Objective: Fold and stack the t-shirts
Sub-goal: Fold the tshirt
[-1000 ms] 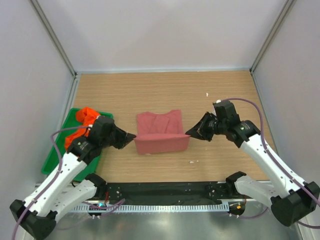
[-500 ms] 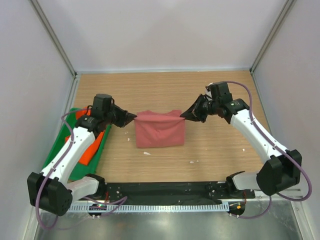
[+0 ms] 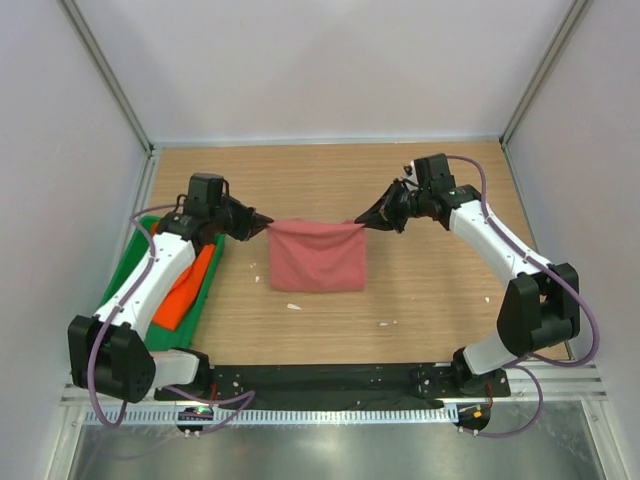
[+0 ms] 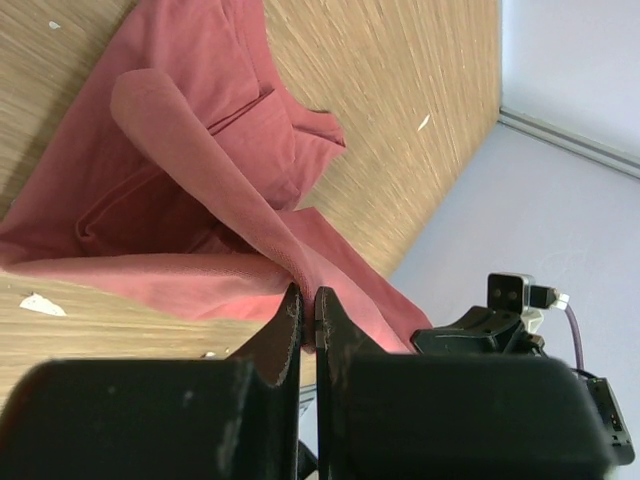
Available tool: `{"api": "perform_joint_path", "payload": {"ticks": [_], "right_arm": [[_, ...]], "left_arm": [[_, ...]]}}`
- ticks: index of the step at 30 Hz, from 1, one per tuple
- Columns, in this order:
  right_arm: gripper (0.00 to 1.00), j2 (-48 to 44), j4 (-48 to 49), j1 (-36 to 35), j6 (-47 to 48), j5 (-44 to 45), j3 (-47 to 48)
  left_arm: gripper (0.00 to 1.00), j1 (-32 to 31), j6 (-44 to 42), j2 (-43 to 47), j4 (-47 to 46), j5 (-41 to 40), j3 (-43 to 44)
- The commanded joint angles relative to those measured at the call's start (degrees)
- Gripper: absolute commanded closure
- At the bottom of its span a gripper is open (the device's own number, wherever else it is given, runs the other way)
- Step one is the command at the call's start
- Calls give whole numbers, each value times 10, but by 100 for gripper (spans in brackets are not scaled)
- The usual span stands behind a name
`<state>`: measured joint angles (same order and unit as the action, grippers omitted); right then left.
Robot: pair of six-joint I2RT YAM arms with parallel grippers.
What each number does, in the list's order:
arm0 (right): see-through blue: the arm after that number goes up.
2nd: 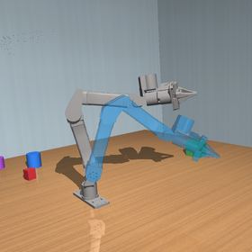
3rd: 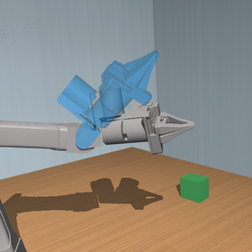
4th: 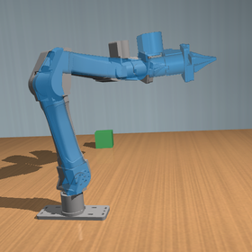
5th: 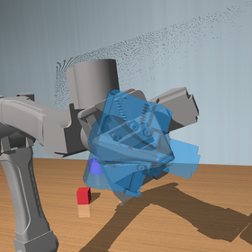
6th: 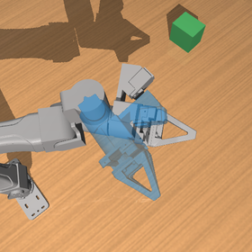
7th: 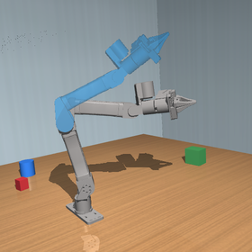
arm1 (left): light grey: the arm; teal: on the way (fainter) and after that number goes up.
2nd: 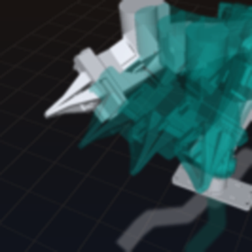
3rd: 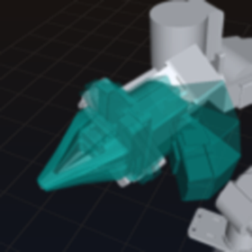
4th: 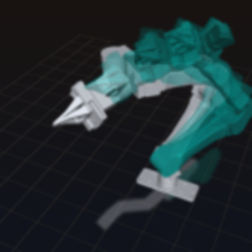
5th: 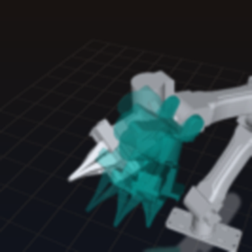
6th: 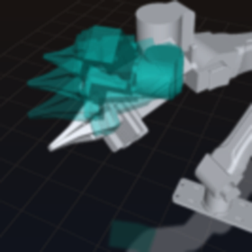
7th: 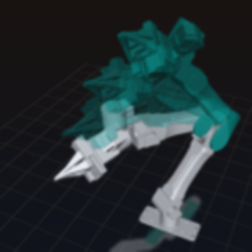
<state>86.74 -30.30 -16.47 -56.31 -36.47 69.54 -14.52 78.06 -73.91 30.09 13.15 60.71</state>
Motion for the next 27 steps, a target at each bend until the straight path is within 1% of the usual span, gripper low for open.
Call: {"api": "perform_joint_path", "payload": {"ticks": [1, 3, 7, 10, 11, 13, 14, 18, 19, 20, 23, 27], "right_arm": [[98, -29, 12, -1, 8, -37, 17], [99, -46, -2, -1, 15, -40, 9], [98, -96, -49, -3, 23, -41, -33], [98, -152, -65, -9, 18, -31, -71], [98, -168, -70, -11, 16, -32, -94], [99, -207, -80, -29, 5, -28, -116], [99, -219, -84, -36, 1, -26, -139], [99, -276, -76, -85, -40, -13, -205], [98, -287, -63, -97, -64, -12, -218], [98, -310, -62, -101, -72, -9, -239], [99, -340, -64, -107, -95, -5, -270], [98, -391, -77, -109, -120, -4, -303]], "left_arm": [[100, 13, -31, 32, 26, 26, 27], [100, 18, -34, 44, 35, 35, 20], [100, 18, -31, 103, 67, 56, -7], [100, 17, -20, 144, 85, 86, -57], [100, 17, -17, 179, 88, 98, -86], [100, 17, -5, 216, 109, 101, -115], [100, 17, -2, 251, 116, 103, -138], [100, 17, 18, 320, 146, 121, -189], [100, 17, 22, 331, 146, 129, -197], [100, 17, 29, 340, 148, 130, -211], [100, 17, 25, 362, 165, 143, -225], [100, 17, 7, 378, 215, 148, -232]]}}
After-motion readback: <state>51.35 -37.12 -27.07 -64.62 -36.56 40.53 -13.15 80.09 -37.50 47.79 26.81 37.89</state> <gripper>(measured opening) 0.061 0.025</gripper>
